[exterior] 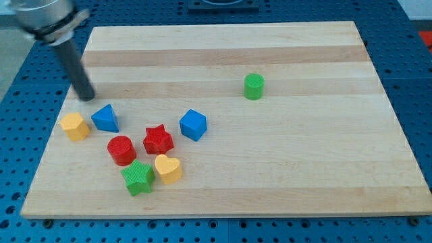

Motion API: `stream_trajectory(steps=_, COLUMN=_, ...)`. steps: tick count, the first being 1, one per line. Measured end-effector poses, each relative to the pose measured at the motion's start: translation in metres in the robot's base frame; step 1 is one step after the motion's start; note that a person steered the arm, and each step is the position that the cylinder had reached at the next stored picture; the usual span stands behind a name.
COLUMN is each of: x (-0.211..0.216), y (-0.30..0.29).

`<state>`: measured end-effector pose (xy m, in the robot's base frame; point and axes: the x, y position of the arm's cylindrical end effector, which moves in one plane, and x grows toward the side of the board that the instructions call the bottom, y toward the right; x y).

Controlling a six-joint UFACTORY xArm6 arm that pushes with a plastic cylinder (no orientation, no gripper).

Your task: Move yellow hexagon above the blue triangle

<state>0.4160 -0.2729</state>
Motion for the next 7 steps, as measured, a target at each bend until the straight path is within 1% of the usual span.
stream_trajectory(steps=1, x=0.037, y=-0.032)
stream_trajectory(steps=2, x=0.046, y=-0.032)
stream_trajectory(steps=3, x=0.089, y=-0.032)
stream_trajectory(steps=4, x=0.115, y=-0.031)
stream_trajectory(steps=5, x=0.114, y=-0.015)
stream_trajectory(steps=7, x=0.073, y=0.005)
